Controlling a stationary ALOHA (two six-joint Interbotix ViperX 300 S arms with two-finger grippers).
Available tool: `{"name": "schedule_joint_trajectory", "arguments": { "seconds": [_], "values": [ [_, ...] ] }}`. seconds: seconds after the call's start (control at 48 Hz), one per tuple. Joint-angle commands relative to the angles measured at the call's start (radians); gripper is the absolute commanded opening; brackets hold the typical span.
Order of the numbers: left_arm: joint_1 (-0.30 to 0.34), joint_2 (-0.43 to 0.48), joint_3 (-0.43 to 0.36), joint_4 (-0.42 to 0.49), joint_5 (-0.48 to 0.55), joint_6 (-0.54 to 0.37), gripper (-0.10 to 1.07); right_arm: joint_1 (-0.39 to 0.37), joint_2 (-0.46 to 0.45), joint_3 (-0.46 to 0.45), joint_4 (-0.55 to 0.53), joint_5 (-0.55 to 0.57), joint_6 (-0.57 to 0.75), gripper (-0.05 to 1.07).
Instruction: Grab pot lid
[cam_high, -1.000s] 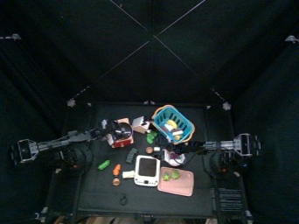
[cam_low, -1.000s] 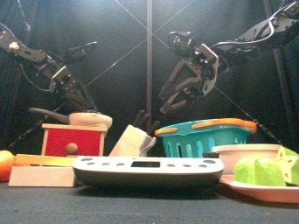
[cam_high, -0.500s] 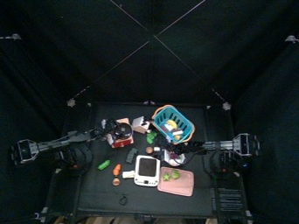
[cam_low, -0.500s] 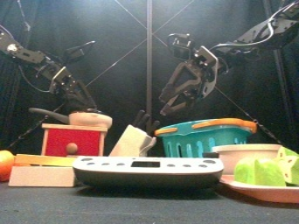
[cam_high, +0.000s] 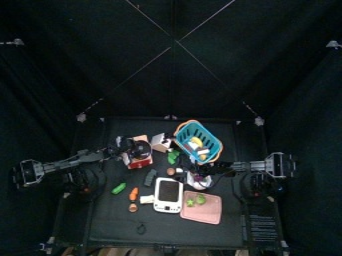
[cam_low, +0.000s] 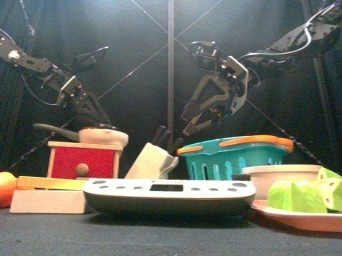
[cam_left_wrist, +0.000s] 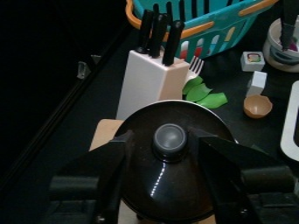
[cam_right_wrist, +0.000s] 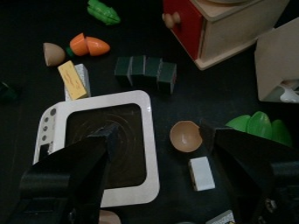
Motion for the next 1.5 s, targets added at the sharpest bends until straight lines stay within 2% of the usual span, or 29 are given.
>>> {"name": "schedule_joint_trajectory", "arguments": {
  "seconds": [0.0,0.417,0.708,0.917,1.062,1.292,1.479],
  "values": [
    [0.003,0.0,-0.011,-0.003,-0.012,0.0,0.8,-0.003,-0.017,-0.025,0.0,-0.003,-0.002,1.02],
    [0.003,0.064,-0.018,-0.026,-0.012,0.002,0.81,-0.003,-0.017,-0.023,0.002,-0.003,-0.002,1.02],
    [0.005,0.044,-0.012,-0.028,-0.006,0.002,0.79,-0.003,-0.017,-0.021,0.0,-0.003,-0.002,1.02],
    [-0.002,0.041,-0.015,-0.028,-0.008,0.0,0.67,-0.003,-0.017,-0.021,0.002,-0.003,-0.002,1.02],
    [-0.005,0.021,-0.02,-0.028,-0.014,-0.002,0.61,-0.003,-0.017,-0.018,0.002,-0.003,-0.002,1.02],
    [-0.017,-0.069,-0.015,-0.044,-0.014,-0.002,0.61,-0.003,-0.017,-0.02,0.002,-0.003,-0.002,1.02],
    [-0.021,-0.101,0.003,-0.048,-0.014,-0.002,0.61,-0.003,-0.014,-0.021,0.002,-0.003,-0.002,1.02]
  ]
}}
